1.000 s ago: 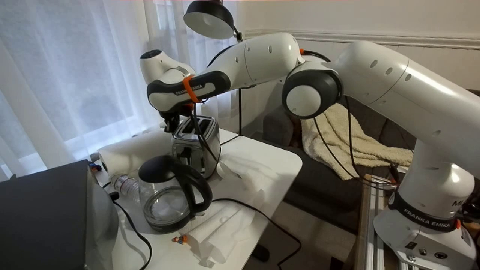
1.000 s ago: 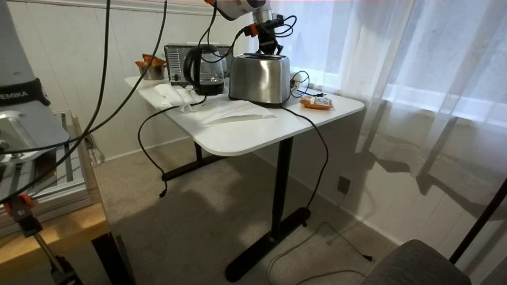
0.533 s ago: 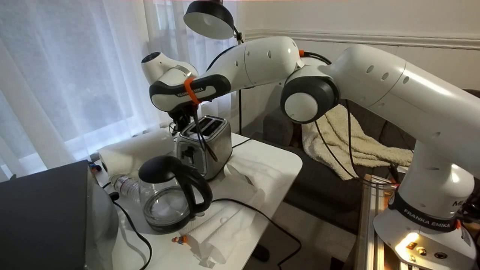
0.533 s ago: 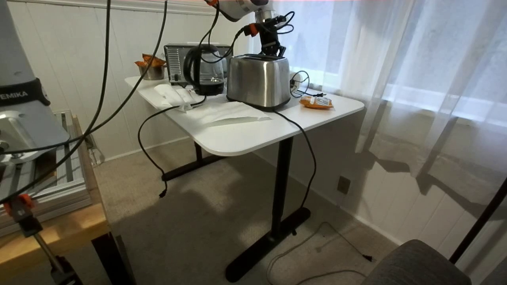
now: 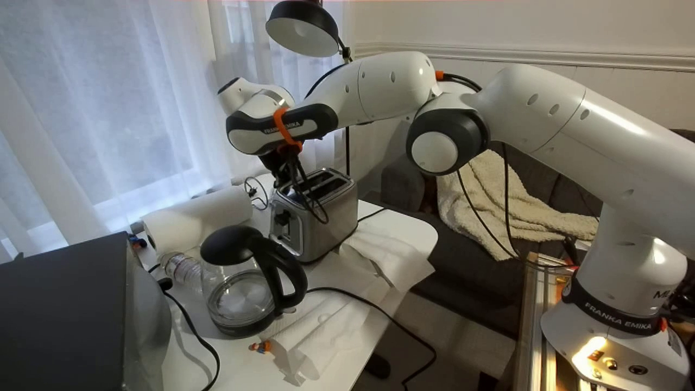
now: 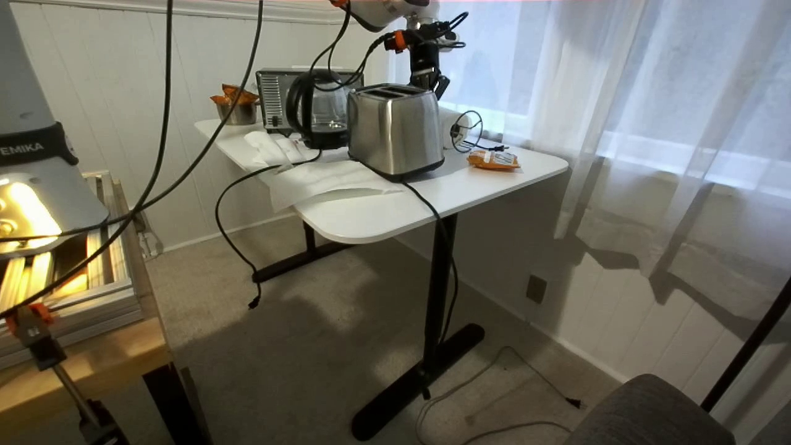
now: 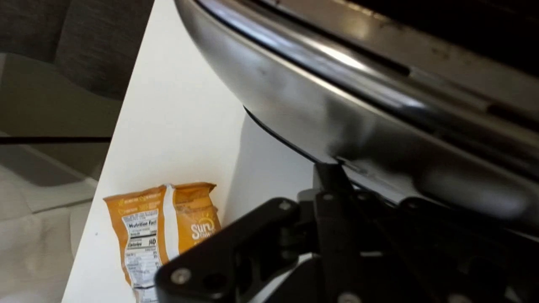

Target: Move the toaster backward

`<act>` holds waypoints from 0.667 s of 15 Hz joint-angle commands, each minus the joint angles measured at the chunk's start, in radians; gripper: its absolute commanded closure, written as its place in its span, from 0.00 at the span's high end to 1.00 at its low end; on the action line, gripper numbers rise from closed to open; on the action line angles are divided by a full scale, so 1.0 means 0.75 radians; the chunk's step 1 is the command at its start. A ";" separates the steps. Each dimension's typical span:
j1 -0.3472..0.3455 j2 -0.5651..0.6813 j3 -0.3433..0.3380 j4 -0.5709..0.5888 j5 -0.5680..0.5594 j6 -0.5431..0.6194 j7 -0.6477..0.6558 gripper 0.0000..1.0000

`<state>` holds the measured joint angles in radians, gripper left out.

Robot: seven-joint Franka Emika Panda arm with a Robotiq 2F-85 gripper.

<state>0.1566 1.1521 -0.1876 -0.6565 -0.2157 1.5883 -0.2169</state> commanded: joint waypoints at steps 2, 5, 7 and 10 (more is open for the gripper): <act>-0.031 0.053 0.045 0.067 0.070 -0.039 0.017 0.00; -0.036 0.079 0.083 0.102 0.119 0.060 0.065 0.00; -0.030 0.090 0.108 0.118 0.155 0.117 0.119 0.00; -0.004 0.093 0.137 0.127 0.188 0.087 0.189 0.00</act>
<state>0.1420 1.1959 -0.1054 -0.6132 -0.1070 1.6806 -0.1260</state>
